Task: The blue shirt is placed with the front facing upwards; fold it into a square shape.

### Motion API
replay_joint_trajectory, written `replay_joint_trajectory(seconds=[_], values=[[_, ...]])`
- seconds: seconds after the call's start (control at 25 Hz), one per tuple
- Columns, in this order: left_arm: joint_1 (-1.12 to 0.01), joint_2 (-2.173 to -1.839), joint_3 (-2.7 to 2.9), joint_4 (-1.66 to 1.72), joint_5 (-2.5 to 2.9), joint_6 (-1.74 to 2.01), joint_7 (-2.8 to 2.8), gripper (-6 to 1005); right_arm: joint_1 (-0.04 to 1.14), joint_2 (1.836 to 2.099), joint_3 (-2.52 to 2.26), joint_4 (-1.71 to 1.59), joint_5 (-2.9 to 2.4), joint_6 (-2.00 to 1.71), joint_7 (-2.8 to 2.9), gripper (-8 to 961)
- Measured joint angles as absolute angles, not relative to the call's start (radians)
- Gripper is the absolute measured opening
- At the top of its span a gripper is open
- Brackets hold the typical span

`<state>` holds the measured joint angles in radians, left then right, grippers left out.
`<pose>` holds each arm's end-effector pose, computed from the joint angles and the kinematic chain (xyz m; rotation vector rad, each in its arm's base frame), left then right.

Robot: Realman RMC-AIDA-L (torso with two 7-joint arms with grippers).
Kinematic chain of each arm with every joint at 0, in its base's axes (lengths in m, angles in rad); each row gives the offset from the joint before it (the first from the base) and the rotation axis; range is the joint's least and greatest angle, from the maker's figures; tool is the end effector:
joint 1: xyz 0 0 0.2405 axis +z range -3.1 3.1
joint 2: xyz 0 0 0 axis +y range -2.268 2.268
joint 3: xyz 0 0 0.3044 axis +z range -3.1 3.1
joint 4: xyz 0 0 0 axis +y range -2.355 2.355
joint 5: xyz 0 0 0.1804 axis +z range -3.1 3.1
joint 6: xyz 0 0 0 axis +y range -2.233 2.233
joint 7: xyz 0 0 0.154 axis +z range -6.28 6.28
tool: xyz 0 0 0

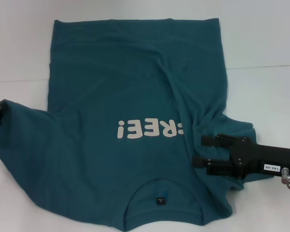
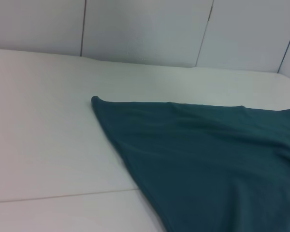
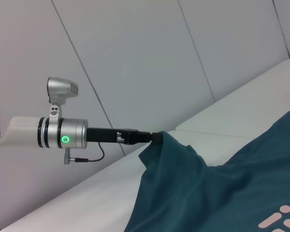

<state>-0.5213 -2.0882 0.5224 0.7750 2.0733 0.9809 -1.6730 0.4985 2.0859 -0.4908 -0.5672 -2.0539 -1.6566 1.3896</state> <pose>-0.3503 0.3950 0.0330 -1.9821 -0.9939 -0.4497 0.2894 0.3099 -0.0307 -2.6350 0.8245 0.8961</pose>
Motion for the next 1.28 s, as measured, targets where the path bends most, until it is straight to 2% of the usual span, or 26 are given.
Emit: replay_joint_trajectory(seconds=[0.48,1.04,1.28], values=[[-0.502,-2.101,0.522,0.844,2.065,1.16,-1.79,11,0.498,2.086,-0.493,-0.558,-2.054,-1.657,1.39,854],[-0.528,-2.156,0.525,0.834,2.007,1.256,-1.824,14,0.498,2.086,-0.498,-0.556,-2.054,-1.657,1.382,849],[-0.555,-2.162,0.528,0.75,1.976,1.258,-1.823,15,0.495,2.086,-0.499,-0.557,-2.054,-1.657,1.376,847]])
